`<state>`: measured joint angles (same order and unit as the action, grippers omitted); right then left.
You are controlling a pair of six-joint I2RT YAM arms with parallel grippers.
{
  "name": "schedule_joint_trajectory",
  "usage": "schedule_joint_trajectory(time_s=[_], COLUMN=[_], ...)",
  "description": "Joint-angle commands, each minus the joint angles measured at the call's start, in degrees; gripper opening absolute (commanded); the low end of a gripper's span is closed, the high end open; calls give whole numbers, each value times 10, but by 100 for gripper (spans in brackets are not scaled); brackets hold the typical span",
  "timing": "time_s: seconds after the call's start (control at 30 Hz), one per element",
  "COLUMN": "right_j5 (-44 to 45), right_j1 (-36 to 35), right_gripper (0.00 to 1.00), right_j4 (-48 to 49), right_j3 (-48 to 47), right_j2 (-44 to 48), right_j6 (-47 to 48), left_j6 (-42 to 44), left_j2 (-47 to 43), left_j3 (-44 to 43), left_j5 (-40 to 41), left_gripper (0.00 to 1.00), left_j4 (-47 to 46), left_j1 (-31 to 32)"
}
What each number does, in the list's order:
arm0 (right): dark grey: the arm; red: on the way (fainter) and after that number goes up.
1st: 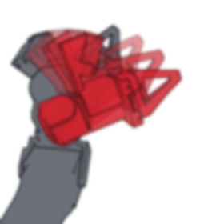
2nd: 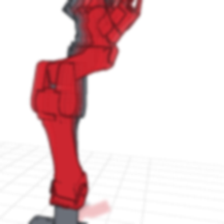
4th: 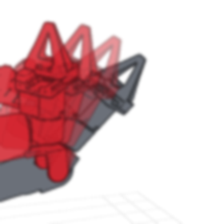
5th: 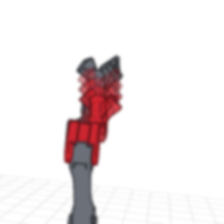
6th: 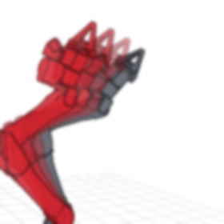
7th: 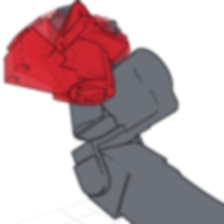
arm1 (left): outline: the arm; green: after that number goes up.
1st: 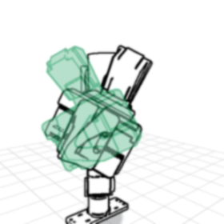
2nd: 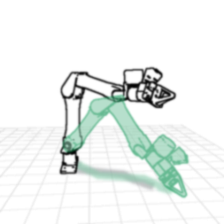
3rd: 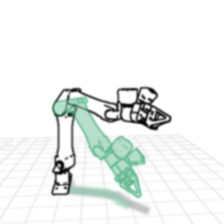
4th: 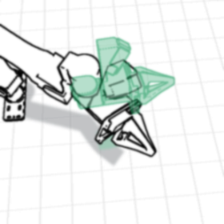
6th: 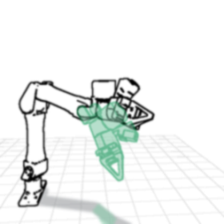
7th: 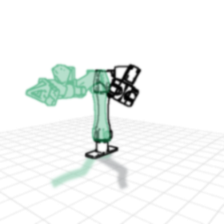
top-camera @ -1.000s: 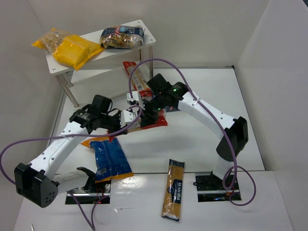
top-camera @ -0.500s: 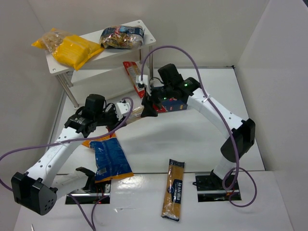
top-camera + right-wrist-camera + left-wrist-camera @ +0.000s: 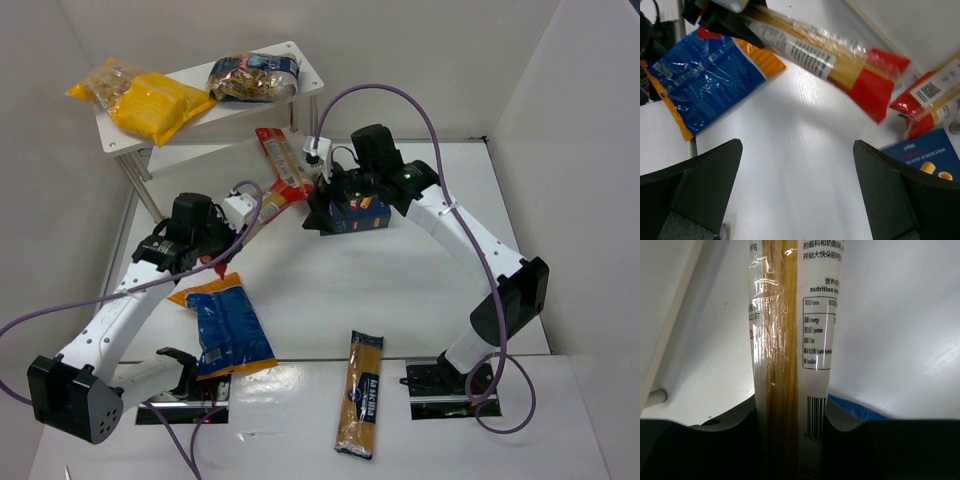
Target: Place and organize the pasta boxes and bags onto the shelf
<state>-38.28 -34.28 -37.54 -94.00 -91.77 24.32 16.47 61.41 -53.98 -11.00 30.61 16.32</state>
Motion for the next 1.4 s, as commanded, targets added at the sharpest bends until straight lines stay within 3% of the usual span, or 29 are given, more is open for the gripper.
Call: schedule_joint_trajectory(time_s=[0.0,0.37,0.6,0.9,1.37], right_j5=[16,68,68,70,83], right_j1=[18,58,143,250,292], right_gripper=[100,100,100,100,100], right_j4=[34,46,56,68,62], right_j3=[14,91,157,218,274], right_j2=[36,114,187,276,331], right_j6=[-10,-5,-22,-45,-51], left_j6=[-52,-174,-237,-267,-298], left_j2=[-11,22,50,111,223], left_j3=[-10,-39,-39,-81,-133], left_j5=[76,251,324,341,346], left_gripper=[0,0,0,0,0], left_j4=[-116,-136,-150,-173,-223], left_j1=[-4,-38,-73,-128,-197])
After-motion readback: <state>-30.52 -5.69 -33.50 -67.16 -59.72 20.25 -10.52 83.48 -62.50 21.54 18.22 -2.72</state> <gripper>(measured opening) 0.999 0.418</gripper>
